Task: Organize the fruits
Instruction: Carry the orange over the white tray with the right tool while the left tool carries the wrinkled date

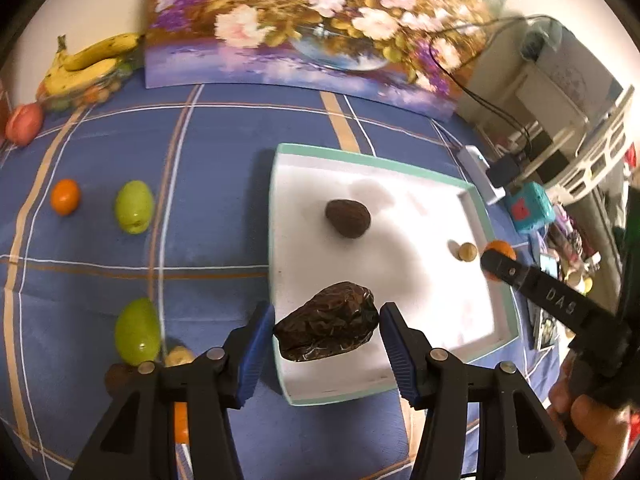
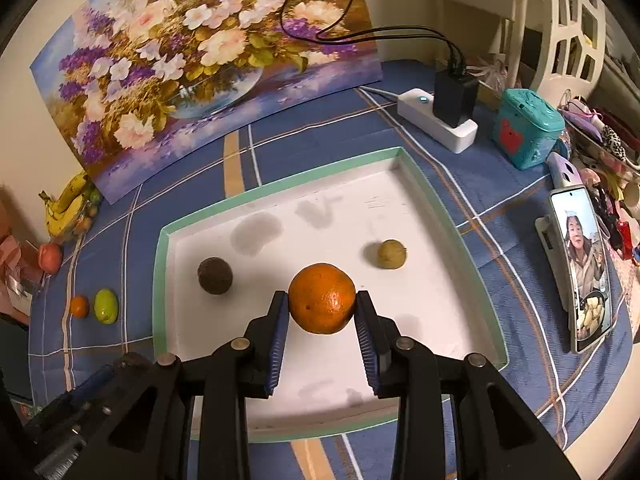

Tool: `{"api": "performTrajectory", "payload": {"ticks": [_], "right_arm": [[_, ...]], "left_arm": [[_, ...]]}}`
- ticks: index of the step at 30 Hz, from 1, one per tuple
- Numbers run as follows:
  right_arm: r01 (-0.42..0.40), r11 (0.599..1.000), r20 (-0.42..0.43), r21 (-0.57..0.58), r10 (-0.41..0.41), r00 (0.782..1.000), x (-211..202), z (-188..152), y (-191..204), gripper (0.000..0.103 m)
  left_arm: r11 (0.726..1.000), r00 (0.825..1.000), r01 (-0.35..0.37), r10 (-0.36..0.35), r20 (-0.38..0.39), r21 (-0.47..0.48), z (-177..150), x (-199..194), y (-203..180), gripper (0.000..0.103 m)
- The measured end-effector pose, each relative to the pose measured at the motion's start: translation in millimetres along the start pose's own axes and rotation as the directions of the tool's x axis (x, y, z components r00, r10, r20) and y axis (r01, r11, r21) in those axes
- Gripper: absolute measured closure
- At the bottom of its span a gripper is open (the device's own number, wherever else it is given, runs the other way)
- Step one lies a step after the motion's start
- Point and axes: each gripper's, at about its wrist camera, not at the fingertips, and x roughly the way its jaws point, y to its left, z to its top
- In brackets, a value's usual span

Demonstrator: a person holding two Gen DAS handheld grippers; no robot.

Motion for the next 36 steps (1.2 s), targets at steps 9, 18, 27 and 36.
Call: {"api": "performTrajectory", "payload": {"ticks": [9, 18, 27, 36], "right_arm": [[0.007, 1.000, -0.002, 0.031, -0.007, 1.000, 1.0, 1.7, -12.7, 0.068], [0.014, 0.999, -0.042, 0.037, -0.013, 0.999, 12.1, -0.8, -17.3, 0.068], [0.034, 0.999, -0.120, 0.022, -0.031, 0.992, 38.0, -8.8, -15.9, 0.068], [0.046, 0.999, -0.181, 0.010, -0.043, 0.982, 56.5, -17.4, -15.3, 0.068]], "left_arm": [[0.999, 1.000, -0.017, 0.018, -0.023, 0.030, -4.0, 12.1, -8.4, 0.046], [0.997, 0.998, -0.034, 0.037, -0.050, 0.065, -9.2, 24.4, -16.5, 0.046], [0.994, 0.993, -0.064, 0.072, -0.095, 0.084, -14.8, 43.0, -19.9, 0.046], [0.992, 0.988, -0.084, 0.095, -0.123, 0.093, -17.7, 56.1, -19.2, 0.045]]}}
